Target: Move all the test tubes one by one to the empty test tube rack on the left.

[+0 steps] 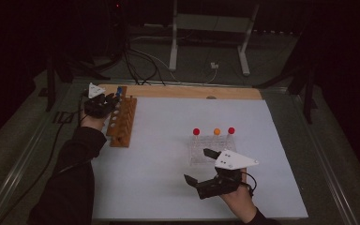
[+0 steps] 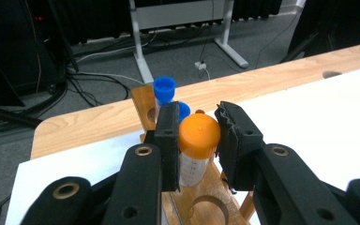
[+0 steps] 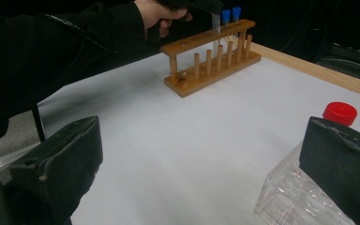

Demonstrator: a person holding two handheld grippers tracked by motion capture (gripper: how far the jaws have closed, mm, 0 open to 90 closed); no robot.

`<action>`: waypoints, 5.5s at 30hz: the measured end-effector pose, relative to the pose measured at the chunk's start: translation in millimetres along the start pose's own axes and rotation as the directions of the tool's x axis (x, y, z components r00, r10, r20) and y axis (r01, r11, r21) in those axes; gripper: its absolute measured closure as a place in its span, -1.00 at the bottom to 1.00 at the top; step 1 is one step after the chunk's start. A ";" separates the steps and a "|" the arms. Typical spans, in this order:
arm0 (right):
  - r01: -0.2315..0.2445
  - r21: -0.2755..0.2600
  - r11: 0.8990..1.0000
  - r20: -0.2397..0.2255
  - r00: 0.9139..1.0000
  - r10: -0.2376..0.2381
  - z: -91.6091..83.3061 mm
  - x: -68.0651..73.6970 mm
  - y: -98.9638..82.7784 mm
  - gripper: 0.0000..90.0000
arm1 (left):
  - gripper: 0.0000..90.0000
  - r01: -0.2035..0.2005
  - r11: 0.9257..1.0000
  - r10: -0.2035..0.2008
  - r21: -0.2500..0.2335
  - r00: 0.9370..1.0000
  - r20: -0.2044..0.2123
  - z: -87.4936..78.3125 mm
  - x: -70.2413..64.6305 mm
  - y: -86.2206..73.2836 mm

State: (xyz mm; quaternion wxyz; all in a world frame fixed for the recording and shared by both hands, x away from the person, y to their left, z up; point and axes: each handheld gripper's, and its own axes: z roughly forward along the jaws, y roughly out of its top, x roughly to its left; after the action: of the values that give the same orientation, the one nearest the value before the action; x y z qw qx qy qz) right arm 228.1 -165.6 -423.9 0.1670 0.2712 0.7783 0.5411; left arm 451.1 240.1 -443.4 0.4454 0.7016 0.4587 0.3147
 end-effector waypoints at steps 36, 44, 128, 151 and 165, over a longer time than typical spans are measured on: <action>-0.005 -0.006 1.000 0.013 1.000 0.005 -3.3 -4.5 1.9 -1.00 | -0.16 -0.022 0.999 0.021 0.037 0.999 0.040 -26.4 -12.3 11.4; -0.023 -0.034 0.999 0.090 0.996 0.026 -12.5 -21.5 6.0 -1.00 | -0.83 -0.048 0.998 0.053 -0.032 0.982 0.179 -72.2 -31.3 8.2; -0.082 0.117 0.990 0.439 0.898 0.022 11.3 -88.6 7.2 0.66 | -0.98 -0.179 0.980 0.199 -0.089 0.835 0.513 -130.2 -135.1 -61.3; 0.009 0.156 0.988 0.136 0.990 -0.031 30.4 -16.3 15.0 0.66 | -0.98 -0.196 0.972 0.235 -0.129 0.786 0.572 -143.9 -152.2 -47.4; 0.057 0.236 0.970 0.014 0.998 -0.063 55.6 12.3 -0.1 0.66 | -0.82 -0.203 0.970 0.242 -0.135 0.748 0.618 -138.2 -176.9 -39.6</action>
State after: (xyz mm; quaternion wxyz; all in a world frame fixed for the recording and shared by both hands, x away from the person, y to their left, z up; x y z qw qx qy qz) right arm 249.0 -116.4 -443.5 0.1584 0.2713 0.8429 0.4367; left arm 251.8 130.3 -429.4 0.5526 0.8024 0.1869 0.1260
